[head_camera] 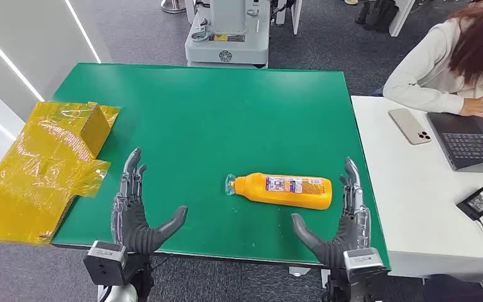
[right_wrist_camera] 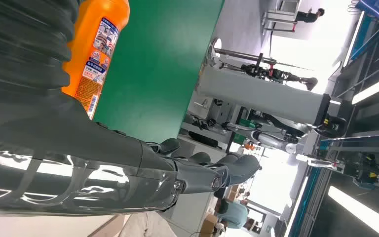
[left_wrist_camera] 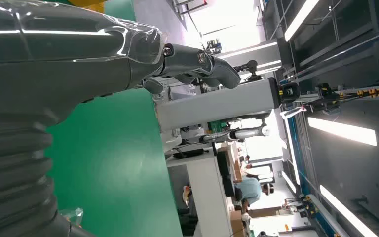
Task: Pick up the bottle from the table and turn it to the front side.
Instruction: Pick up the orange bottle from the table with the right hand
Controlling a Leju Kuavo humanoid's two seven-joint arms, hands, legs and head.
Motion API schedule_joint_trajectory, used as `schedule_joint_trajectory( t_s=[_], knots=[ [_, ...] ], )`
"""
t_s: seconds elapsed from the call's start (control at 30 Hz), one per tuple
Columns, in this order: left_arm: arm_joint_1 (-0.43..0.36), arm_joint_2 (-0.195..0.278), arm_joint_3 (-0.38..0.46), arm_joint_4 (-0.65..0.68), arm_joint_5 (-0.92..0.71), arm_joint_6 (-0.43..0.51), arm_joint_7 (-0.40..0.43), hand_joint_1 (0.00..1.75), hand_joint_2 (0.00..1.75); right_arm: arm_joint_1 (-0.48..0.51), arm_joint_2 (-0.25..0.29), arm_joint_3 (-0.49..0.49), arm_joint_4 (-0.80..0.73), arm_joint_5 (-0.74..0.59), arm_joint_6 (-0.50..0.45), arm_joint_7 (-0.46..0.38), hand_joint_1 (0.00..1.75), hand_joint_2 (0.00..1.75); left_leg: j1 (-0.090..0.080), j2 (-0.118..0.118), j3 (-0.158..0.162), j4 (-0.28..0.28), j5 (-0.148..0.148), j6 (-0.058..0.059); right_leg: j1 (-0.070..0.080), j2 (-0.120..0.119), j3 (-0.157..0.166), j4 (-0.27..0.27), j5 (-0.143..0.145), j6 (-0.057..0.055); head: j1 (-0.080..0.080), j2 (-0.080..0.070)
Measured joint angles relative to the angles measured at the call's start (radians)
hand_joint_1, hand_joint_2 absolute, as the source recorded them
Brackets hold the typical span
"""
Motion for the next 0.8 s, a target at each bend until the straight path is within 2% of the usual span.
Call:
schedule_joint_trajectory(
  t_s=[0.13, 0.27, 0.37, 0.47, 0.57, 0.63, 0.7, 0.8],
  knots=[
    [-0.001, -0.002, 0.0, 0.001, -0.003, -0.003, 0.002, 0.0, 1.75, 0.0, -0.001, -0.001, 0.0, 0.012, 0.0, 0.019, 0.0, 1.75, 0.0, 0.0, 0.0, 0.0, 0.0, 0.0, 0.0, 0.0, 0.0, 0.0, 0.0, 0.0, 0.0, 0.0],
    [-0.001, -0.014, 0.0, 0.007, -0.018, -0.013, 0.005, 0.0, 1.75, 0.0, -0.002, -0.003, -0.002, 0.09, -0.02, 0.046, 0.0, 1.75, 0.0, 0.0, 0.0, 0.0, 0.0, 0.0, 0.0, 0.0, 0.0, 0.0, 0.0, 0.0, 0.0, 0.0],
    [-0.002, -0.021, 0.0, 0.015, -0.026, -0.018, 0.005, 0.0, 1.75, -0.01, -0.006, -0.007, -0.005, 0.185, -0.045, 0.08, 0.0, 1.75, 0.0, 0.0, 0.0, 0.0, 0.0, 0.0, 0.0, 0.0, 0.0, 0.0, 0.0, 0.0, 0.0, 0.0],
    [-0.009, -0.024, -0.002, 0.029, -0.029, -0.024, 0.004, 0.0, 1.75, -0.052, -0.021, -0.015, 0.004, 0.336, -0.06, 0.154, 0.0, 1.75, 0.0, 0.0, 0.0, 0.0, 0.0, 0.0, 0.0, 0.0, 0.0, 0.0, 0.0, 0.0, 0.0, 0.0],
    [-0.018, -0.024, -0.007, 0.041, -0.029, -0.031, 0.001, 0.0, 1.75, -0.116, -0.051, -0.019, 0.034, 0.472, -0.048, 0.244, 0.0, 1.75, 0.0, 0.0, 0.0, 0.0, 0.0, 0.0, 0.0, 0.001, 0.0, 0.0, 0.001, 0.0, 0.0, 0.0],
    [-0.027, -0.023, -0.009, 0.05, -0.023, -0.04, 0.001, 0.0, 1.75, -0.167, -0.081, -0.017, 0.074, 0.515, -0.015, 0.304, 0.0, 1.75, 0.0, 0.0, 0.001, 0.001, 0.001, 0.0, 0.0, 0.001, 0.001, 0.0, 0.001, 0.0, 0.0, 0.0],
    [-0.04, -0.021, -0.011, 0.061, -0.011, -0.053, 0.0, 0.0, 1.75, -0.228, -0.12, -0.013, 0.132, 0.512, 0.034, 0.346, 0.0, 1.75, 0.0, 0.0, 0.001, 0.001, 0.001, 0.001, 0.0, 0.0, 0.001, 0.0, 0.002, -0.001, 0.0, 0.0],
    [-0.064, -0.016, -0.016, 0.085, 0.009, -0.072, -0.001, 0.0, 1.75, -0.32, -0.182, 0.005, 0.236, 0.469, 0.105, 0.356, 0.0, 1.75, 0.0, 0.0, 0.001, 0.001, 0.002, 0.001, 0.0, 0.0, 0.001, 0.0, 0.003, -0.001, 0.0, 0.0]
  ],
)
